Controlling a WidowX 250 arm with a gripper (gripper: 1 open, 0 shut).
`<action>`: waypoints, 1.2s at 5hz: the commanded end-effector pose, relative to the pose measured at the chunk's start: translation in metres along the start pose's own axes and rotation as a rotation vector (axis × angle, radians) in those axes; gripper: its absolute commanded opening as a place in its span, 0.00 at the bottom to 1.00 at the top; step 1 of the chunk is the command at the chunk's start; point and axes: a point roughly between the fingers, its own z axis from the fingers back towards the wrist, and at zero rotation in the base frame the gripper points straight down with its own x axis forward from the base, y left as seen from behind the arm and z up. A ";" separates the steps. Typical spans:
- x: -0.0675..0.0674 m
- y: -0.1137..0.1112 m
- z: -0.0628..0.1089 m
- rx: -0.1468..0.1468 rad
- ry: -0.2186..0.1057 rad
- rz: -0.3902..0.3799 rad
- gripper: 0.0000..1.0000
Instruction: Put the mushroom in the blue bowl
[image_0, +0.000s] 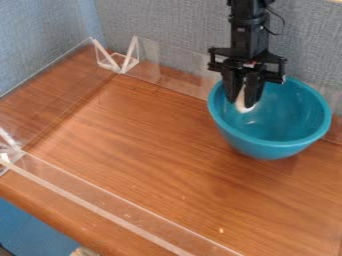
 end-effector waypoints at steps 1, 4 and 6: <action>0.008 0.003 0.022 0.002 -0.074 -0.008 0.00; 0.010 0.001 0.021 0.001 -0.078 -0.031 0.00; 0.013 -0.006 0.024 0.004 -0.086 -0.063 0.00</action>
